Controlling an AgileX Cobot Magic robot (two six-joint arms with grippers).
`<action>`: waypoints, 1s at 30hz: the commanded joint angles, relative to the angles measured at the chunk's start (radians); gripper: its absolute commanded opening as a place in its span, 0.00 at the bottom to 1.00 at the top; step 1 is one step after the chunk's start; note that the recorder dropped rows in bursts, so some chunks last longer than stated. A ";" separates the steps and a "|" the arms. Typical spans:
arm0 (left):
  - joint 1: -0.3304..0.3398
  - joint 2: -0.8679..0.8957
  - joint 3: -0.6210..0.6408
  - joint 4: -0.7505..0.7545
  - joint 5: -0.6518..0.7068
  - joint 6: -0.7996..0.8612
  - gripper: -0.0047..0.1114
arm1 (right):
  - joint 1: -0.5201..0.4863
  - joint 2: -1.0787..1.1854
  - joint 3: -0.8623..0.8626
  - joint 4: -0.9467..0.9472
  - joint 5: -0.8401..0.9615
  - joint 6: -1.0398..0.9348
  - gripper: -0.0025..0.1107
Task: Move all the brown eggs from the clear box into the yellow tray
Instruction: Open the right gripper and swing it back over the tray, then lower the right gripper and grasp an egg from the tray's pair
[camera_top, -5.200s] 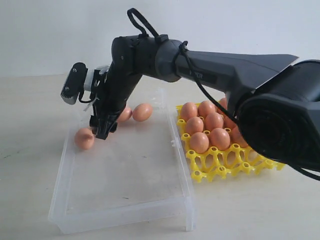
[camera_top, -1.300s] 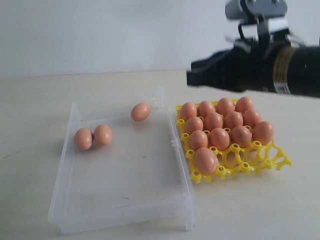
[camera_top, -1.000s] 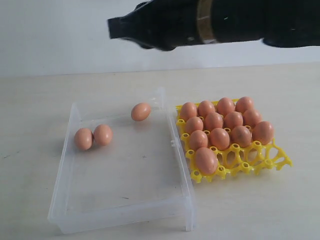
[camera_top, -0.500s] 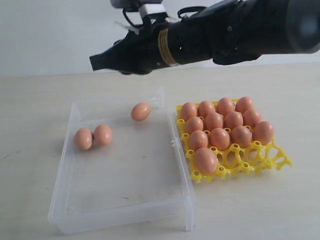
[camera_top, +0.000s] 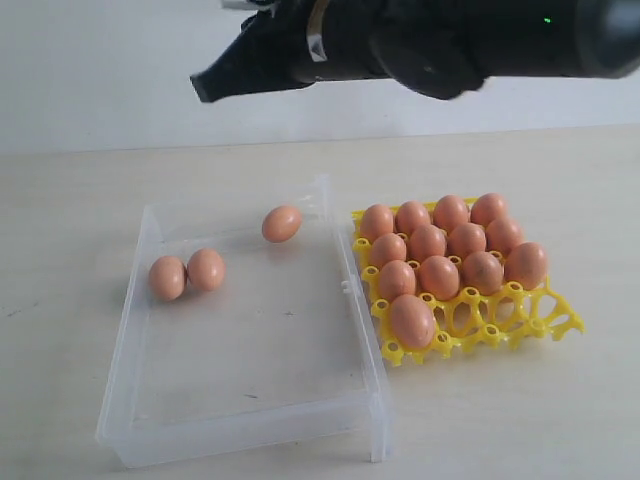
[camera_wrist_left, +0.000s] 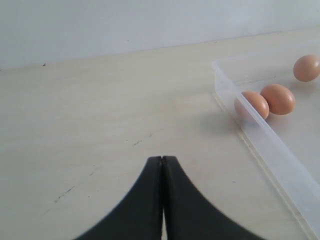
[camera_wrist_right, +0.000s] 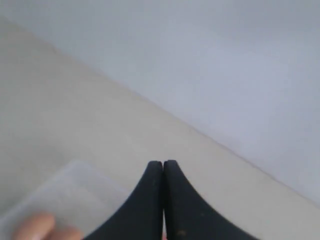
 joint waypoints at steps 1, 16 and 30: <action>-0.001 -0.006 -0.005 -0.004 -0.008 -0.005 0.04 | 0.033 0.123 -0.246 0.455 0.541 -0.518 0.02; -0.001 -0.006 -0.005 -0.004 -0.008 -0.005 0.04 | 0.001 0.600 -0.857 0.777 1.038 -0.323 0.62; -0.001 -0.006 -0.005 -0.004 -0.008 -0.005 0.04 | -0.005 0.810 -1.034 0.720 0.999 -0.219 0.60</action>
